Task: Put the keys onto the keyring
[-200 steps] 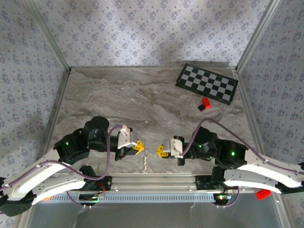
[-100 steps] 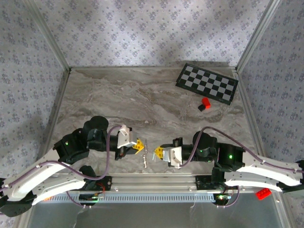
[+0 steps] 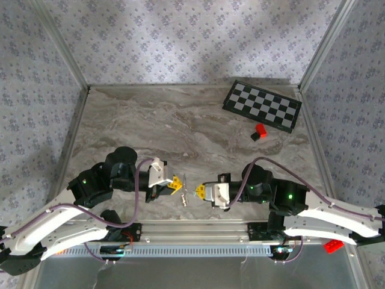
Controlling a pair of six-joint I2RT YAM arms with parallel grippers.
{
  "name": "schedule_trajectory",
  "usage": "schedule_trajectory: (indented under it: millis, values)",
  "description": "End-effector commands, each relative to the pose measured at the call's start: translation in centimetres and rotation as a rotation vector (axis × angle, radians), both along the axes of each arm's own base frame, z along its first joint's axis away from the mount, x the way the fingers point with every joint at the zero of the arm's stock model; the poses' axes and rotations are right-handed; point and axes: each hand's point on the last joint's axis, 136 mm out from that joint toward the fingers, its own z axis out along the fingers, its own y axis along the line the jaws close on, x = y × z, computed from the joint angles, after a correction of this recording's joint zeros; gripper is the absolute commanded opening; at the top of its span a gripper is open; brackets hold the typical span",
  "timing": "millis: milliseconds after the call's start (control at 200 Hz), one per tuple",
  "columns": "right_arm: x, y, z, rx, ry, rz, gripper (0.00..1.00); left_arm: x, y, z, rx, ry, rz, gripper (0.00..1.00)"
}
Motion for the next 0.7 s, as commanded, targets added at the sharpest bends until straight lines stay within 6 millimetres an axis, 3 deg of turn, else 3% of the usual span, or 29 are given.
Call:
schedule_trajectory:
  millis: [0,155,285,695]
  values:
    - [0.6,-0.7,2.7,0.026,0.199,-0.054,0.0,0.2,-0.5,1.3,-0.042,-0.009,-0.006,0.0]
    - [2.1,-1.5,3.1,-0.052,0.437,-0.144,0.0,0.2,-1.1,1.7,-0.063,-0.004,0.004,0.0]
    - [1.4,-1.8,1.7,-0.158,0.552,-0.164,0.0,0.0,-2.0,1.4,-0.068,-0.029,0.011,0.0]
    - [-0.3,-1.6,1.1,-0.226,0.494,-0.127,0.0,0.5,-2.2,0.7,-0.071,-0.061,0.04,0.0]
